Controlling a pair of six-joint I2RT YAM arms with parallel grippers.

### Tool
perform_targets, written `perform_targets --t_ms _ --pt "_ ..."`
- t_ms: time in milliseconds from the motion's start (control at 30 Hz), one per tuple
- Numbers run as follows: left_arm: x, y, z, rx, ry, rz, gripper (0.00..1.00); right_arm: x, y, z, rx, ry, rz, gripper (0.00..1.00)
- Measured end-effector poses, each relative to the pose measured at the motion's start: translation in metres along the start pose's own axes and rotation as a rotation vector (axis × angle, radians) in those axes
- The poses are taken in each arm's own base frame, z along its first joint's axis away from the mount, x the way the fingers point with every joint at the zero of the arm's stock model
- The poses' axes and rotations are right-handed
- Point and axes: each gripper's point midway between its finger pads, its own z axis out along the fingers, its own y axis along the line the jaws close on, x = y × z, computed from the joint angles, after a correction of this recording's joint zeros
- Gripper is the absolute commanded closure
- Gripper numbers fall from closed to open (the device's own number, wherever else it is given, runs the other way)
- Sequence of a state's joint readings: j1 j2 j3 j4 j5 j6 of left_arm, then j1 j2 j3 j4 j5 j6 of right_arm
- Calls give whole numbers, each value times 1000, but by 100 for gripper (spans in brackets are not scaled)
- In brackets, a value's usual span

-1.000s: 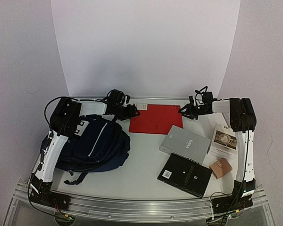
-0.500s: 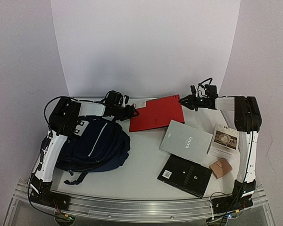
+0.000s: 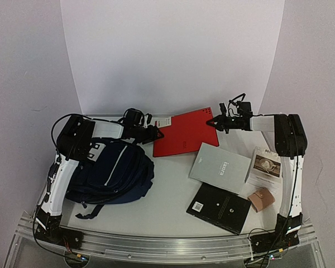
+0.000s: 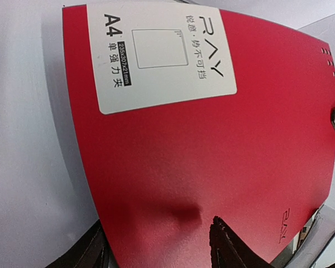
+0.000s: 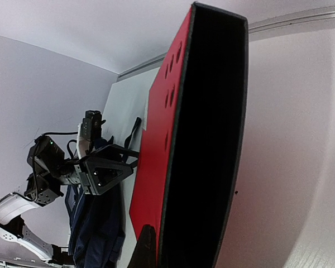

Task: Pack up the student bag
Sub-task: Pick up the files from the center of the board.

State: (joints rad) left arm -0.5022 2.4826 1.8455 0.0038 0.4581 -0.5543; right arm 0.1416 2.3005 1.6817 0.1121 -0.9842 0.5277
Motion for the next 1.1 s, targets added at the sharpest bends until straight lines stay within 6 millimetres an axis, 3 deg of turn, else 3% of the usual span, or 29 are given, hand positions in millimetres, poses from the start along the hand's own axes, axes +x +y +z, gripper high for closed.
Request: perform_targets --t_ms 167,300,500,700,867,1100 --pt "4 0 -5 -11 2 -3 37 -1 7 2 15 -8 10 100" --pt "1 -4 -14 -15 -6 -5 35 -6 27 4 21 -25 -11 100" --pt "-18 -21 -36 -7 -51 11 32 -27 86 -1 -2 -87 -110 100" --pt "-34 -48 -70 12 -108 40 28 -44 143 -15 -29 -156 -194 100" --pt "-39 -72 -97 51 -153 61 27 -44 179 -41 -9 -226 -208 100" --pt "-32 -93 -115 103 -160 66 26 -18 220 -99 43 -327 -169 100"
